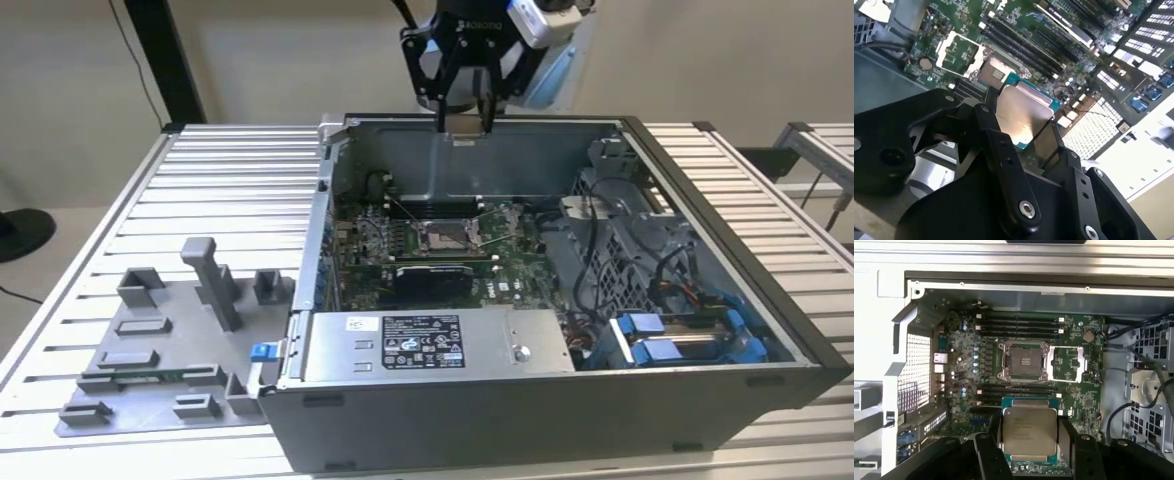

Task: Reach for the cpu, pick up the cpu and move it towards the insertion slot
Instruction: 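Pick up the cpu and move it towards the insertion slot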

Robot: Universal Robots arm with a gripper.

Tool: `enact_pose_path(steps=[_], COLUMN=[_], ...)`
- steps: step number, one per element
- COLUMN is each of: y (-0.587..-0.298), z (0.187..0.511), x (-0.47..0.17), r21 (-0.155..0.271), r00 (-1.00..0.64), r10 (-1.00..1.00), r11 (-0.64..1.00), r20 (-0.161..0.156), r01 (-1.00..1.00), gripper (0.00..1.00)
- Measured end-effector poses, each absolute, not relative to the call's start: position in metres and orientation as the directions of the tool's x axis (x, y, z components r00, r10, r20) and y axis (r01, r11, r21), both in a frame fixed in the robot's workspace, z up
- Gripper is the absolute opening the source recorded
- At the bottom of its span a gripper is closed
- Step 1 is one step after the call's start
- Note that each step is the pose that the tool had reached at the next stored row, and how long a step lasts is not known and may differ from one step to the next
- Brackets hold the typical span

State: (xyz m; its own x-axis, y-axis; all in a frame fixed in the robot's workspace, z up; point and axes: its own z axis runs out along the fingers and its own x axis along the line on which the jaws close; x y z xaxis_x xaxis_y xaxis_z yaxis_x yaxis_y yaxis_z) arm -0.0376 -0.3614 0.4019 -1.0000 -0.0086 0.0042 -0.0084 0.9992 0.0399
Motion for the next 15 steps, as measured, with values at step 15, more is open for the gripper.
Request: enact_pose_path(steps=[15], y=[-0.33], z=[0.397], x=[-0.035], r21=[0.04], r00=[-1.0], r10=[0.013], r11=[0.999], r20=[0.004], r01=[0.013], gripper=[0.0])
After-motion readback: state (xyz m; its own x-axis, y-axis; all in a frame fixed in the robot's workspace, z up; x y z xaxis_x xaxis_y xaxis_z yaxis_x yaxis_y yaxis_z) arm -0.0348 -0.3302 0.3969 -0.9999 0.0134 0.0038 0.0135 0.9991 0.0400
